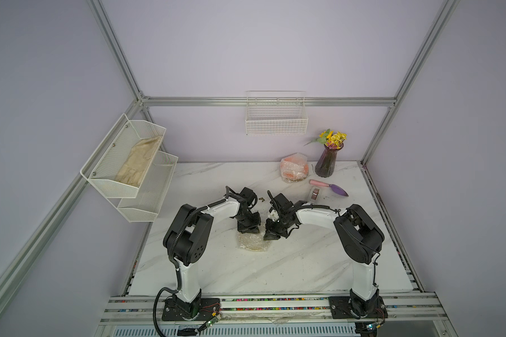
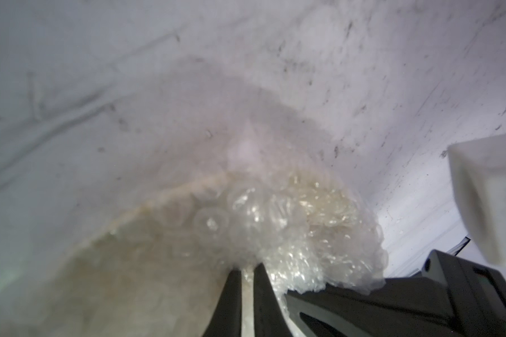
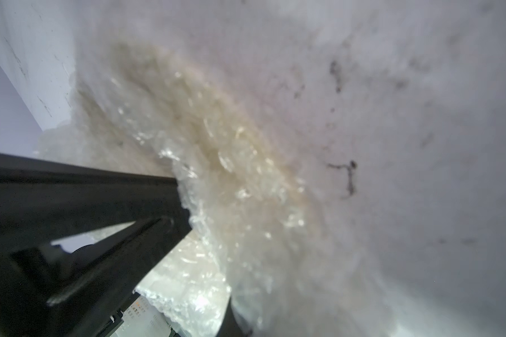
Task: Wrap dinner plates in bubble wrap
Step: Wrap the plate in the bubble wrap, then pull the tape from the tape cutter.
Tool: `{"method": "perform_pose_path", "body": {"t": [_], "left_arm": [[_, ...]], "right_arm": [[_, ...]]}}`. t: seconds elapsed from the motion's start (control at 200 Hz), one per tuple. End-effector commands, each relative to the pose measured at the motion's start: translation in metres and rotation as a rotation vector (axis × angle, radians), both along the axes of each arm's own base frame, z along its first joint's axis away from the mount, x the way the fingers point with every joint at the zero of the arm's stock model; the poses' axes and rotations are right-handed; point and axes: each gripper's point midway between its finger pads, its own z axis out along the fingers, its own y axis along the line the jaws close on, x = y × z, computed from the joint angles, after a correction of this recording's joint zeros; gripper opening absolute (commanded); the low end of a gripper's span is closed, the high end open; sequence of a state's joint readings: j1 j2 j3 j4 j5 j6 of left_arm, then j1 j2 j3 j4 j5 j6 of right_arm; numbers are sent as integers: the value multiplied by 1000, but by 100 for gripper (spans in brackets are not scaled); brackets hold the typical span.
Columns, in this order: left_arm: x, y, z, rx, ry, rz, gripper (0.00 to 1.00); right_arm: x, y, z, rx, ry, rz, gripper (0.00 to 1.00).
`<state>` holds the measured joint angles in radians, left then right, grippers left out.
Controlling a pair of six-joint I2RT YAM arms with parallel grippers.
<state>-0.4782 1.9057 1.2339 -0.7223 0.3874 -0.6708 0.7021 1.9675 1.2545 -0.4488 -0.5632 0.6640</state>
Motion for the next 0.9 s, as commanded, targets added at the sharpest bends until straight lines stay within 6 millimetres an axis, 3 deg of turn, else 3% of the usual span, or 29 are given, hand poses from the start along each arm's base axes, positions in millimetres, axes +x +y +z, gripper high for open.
{"method": "perform_pose_path", "body": {"t": [0.0, 0.11, 0.19, 0.31, 0.435, 0.56, 0.725, 0.895], "left_arm": [[-31, 45, -50, 181, 117, 15, 11], [-33, 44, -53, 171, 123, 21, 11], [-32, 43, -54, 165, 121, 30, 11], [-36, 42, -58, 156, 127, 35, 11], [-36, 42, -56, 148, 124, 38, 10], [-34, 40, -53, 139, 116, 41, 11], [-33, 38, -49, 126, 113, 43, 11], [-35, 39, -48, 130, 118, 46, 11]], "right_arm": [[13, -44, -3, -155, -23, -86, 21], [41, -50, 34, -54, -72, -145, 29], [63, -67, 52, -6, -104, -201, 30], [106, -111, 66, 79, -140, -343, 28], [157, -175, 77, 175, -191, -528, 26], [193, -226, 82, 238, -237, -626, 27], [210, -252, 70, 276, -242, -660, 31], [207, -248, 53, 339, -195, -672, 32]]}}
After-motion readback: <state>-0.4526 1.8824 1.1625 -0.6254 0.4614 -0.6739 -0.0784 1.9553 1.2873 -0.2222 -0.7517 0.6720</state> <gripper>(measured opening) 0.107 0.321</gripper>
